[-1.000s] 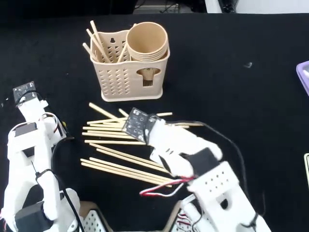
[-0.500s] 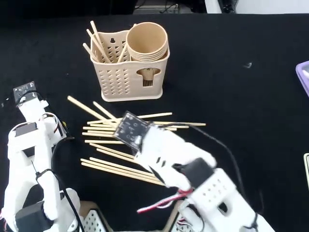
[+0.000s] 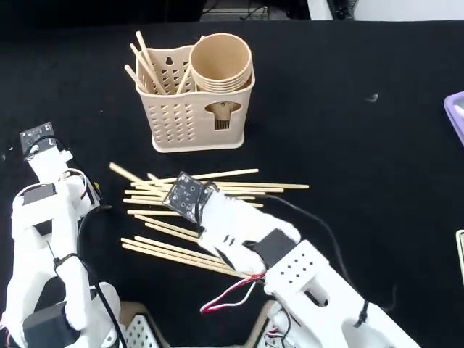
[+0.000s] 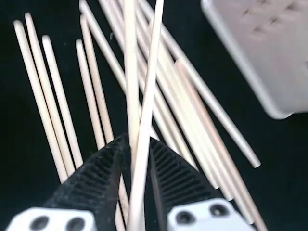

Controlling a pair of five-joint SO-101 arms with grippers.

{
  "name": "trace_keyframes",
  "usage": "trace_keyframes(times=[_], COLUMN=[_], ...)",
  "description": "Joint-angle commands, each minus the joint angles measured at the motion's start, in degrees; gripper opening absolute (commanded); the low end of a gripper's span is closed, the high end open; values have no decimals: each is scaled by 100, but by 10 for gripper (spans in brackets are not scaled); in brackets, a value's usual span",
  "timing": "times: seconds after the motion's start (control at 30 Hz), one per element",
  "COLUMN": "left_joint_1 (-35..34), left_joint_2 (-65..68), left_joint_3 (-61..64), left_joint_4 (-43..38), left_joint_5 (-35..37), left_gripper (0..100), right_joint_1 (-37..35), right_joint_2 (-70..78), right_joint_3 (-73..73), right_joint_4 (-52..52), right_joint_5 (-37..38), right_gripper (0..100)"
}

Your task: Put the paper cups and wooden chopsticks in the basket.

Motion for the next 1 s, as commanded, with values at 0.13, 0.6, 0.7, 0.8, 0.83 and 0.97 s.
trace_keyframes(times=[0.13, 0.6, 0.7, 0.8, 0.83, 0.97], left_joint_1=[22, 22, 22, 22, 22, 13], left_joint_2=[-18, -18, -18, -18, -18, -18], left_joint_3=[-31, -31, -40, -40, -31, -31], left_joint_4=[-70, -70, -70, -70, -70, -70], left_joint_5=[-9, -9, -9, -9, -9, -9], left_gripper=[188, 188, 188, 188, 188, 188], right_joint_1=[167, 202, 264, 264, 264, 264], right_joint_2=[-769, -1138, -857, -382, -207, 479], right_joint_3=[-1420, 822, 760, 426, 286, -180], right_joint_4=[1108, 176, 413, 695, 782, 1055], right_joint_5=[-44, 0, 0, -26, -44, -44], right_gripper=[11, 14, 15, 19, 36, 188])
